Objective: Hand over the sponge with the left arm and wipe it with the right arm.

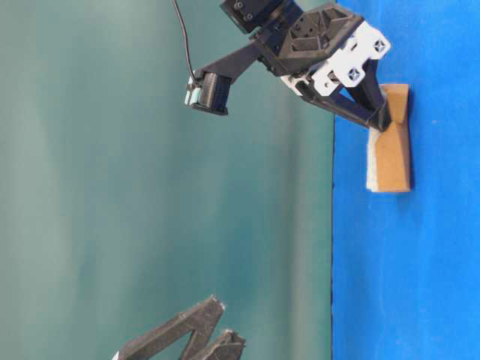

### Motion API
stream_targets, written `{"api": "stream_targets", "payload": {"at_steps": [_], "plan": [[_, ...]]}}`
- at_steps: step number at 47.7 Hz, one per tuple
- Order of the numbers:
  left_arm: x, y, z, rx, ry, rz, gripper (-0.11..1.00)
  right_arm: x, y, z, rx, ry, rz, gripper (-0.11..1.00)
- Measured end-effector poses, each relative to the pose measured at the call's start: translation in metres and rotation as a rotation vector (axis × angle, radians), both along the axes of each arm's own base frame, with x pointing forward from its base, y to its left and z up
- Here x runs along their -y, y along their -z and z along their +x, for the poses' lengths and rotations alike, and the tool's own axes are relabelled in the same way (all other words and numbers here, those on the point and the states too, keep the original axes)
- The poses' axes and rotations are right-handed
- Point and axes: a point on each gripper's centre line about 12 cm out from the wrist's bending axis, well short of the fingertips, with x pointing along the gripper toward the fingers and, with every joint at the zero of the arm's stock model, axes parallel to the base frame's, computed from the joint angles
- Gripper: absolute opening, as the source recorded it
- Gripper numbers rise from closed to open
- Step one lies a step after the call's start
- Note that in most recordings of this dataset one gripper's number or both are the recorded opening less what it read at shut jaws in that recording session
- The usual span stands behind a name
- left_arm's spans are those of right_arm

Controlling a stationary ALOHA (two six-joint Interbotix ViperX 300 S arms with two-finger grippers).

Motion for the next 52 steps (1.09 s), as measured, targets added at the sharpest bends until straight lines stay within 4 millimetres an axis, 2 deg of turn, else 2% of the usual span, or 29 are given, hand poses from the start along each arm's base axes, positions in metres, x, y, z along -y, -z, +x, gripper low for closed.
{"api": "stream_targets", "payload": {"at_steps": [10,21,28,35,40,45,52], "plan": [[0.0,-0.001,0.0,0.003,0.0,0.0,0.89,-0.048,0.006,0.006,-0.01,-0.081,0.051,0.24],[0.0,0.0,0.0,0.0,0.003,0.011,0.89,-0.124,0.001,0.01,-0.006,-0.213,0.129,0.24],[0.0,0.0,0.0,0.002,0.003,0.01,0.89,-0.149,-0.002,0.009,-0.002,-0.259,0.153,0.24],[0.0,0.0,0.0,0.0,0.003,0.007,0.89,-0.154,-0.003,0.009,0.0,-0.267,0.158,0.24],[0.0,0.0,0.0,0.002,0.002,0.007,0.89,-0.149,-0.002,0.009,-0.002,-0.26,0.152,0.24],[0.0,-0.001,0.0,0.003,0.002,0.008,0.89,-0.132,-0.002,0.01,-0.002,-0.229,0.136,0.24],[0.0,0.0,0.0,0.002,0.003,0.007,0.89,-0.093,-0.003,0.009,-0.003,-0.173,0.089,0.24]]}}
